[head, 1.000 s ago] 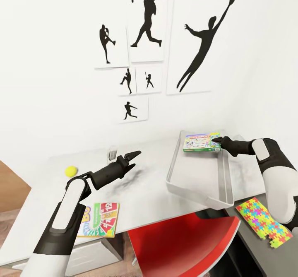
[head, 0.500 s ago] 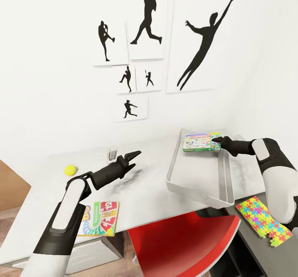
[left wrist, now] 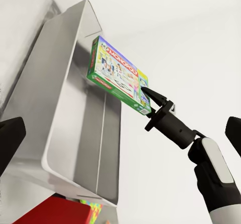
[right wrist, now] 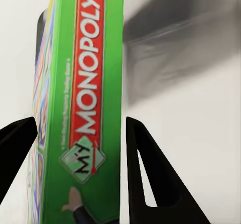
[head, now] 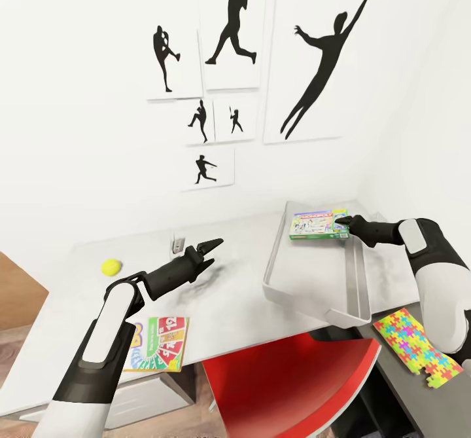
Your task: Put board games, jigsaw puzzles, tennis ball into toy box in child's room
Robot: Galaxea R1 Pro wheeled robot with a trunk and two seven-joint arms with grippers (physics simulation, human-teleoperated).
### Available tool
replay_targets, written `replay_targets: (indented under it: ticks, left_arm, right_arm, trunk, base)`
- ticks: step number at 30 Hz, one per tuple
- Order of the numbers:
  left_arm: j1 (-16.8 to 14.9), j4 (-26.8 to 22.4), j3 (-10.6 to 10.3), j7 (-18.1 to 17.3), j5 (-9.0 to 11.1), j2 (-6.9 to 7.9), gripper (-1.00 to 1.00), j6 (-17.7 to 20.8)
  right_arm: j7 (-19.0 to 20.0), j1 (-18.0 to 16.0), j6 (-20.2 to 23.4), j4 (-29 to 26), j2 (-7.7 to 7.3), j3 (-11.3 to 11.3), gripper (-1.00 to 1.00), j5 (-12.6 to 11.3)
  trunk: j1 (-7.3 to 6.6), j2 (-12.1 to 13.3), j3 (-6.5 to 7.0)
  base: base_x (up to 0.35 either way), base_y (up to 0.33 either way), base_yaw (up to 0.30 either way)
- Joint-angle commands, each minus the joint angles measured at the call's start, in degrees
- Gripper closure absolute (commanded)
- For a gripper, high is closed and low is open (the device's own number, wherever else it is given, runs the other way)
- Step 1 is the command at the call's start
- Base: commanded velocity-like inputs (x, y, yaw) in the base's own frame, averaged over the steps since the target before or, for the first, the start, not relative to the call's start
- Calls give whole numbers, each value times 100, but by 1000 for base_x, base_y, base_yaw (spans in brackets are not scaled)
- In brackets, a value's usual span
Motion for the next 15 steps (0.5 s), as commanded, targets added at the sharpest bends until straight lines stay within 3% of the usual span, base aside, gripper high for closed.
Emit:
replay_targets:
  ticks: [1, 15]
  left_arm:
    - [-5, -4, 3, 41, 49, -2, -100, 21]
    - [-73, 1, 7, 90, 45, -29, -100, 21]
  right_arm:
    - [68, -11, 29, -1, 1, -36, 100, 40]
    - [79, -52, 37, -3, -12, -36, 100, 38]
  trunk:
    - [3, -12, -20]
    - [3, -12, -145]
  base:
    - [0, 0, 0]
    - [0, 0, 0]
